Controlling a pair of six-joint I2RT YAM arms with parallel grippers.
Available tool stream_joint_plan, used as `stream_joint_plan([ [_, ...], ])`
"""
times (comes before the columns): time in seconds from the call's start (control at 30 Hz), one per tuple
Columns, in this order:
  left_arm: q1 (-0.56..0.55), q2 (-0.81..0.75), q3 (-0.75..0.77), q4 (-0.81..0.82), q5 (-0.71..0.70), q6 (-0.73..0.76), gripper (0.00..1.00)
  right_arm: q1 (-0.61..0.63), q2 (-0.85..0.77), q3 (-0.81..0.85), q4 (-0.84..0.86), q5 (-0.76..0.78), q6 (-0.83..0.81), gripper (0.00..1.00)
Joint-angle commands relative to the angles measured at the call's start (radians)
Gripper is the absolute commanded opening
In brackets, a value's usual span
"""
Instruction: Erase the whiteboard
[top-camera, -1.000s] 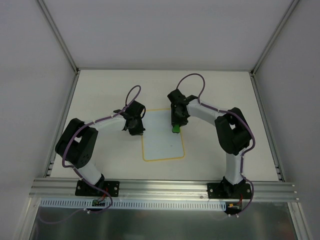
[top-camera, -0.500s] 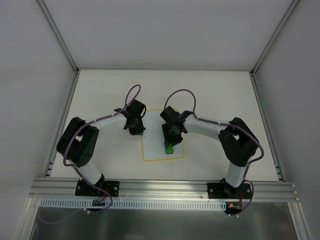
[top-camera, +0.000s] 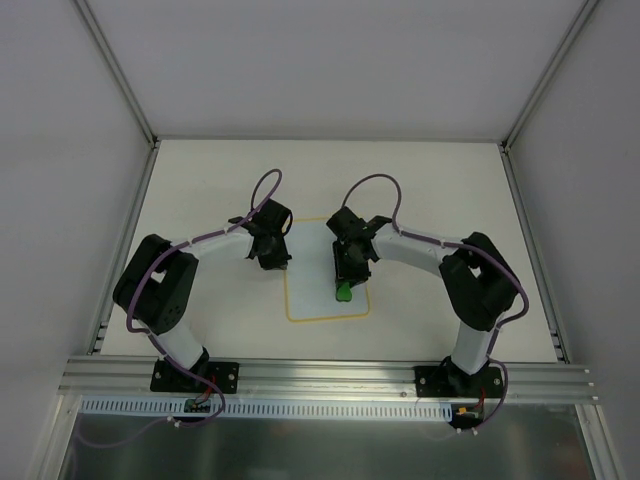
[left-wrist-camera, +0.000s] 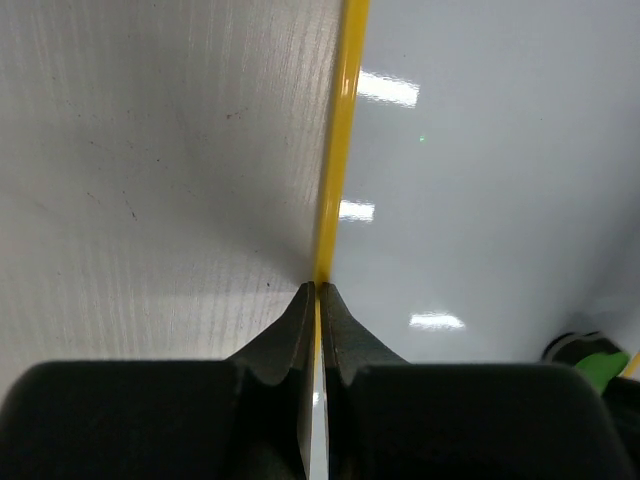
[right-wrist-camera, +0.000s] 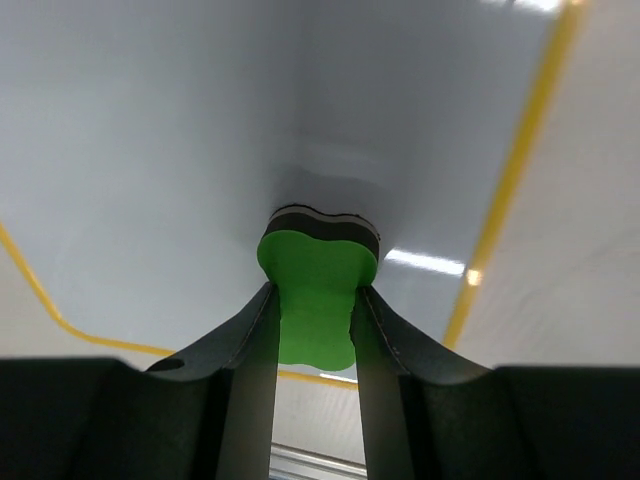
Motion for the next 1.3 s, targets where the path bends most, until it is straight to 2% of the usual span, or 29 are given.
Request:
stream_joint_plan([
  [0.0, 0.004, -0.011, -0.028, -0.020, -0.016, -0.013, 0.00, -0.102, 0.001, -0.034, -0.067, 0.153, 0.018, 0.00],
  [0.2, 0.004, -0.015, -0.046, -0.020, -0.004, -0.010, 0.00, -0.134, 0.064, 0.117, -0.092, 0.219, -0.011, 0.00],
  [0.33, 0.004, -0.020, -0.047, -0.020, -0.002, -0.013, 0.00, -0.095, 0.145, 0.208, -0.092, 0.181, 0.003, 0.00],
  [0.43, 0.006, -0.026, -0.047, -0.020, -0.004, -0.014, 0.00, -0.009, 0.205, 0.269, -0.092, 0.155, 0.018, 0.00],
  [0.53, 0.004, -0.031, -0.043, -0.018, -0.004, -0.016, 0.00, 0.046, 0.254, 0.309, -0.093, 0.101, 0.036, 0.00],
  [0.73, 0.006, -0.034, -0.047, -0.020, -0.009, -0.016, 0.00, 0.068, 0.248, 0.293, -0.093, 0.110, 0.034, 0.00],
  [1.03, 0.004, -0.040, -0.050, -0.020, -0.018, -0.015, 0.00, -0.149, 0.081, 0.083, -0.090, 0.221, 0.014, 0.00],
  [1.27, 0.006, -0.046, -0.043, -0.020, -0.015, -0.007, 0.00, -0.349, -0.120, 0.043, -0.087, 0.284, -0.083, 0.00],
])
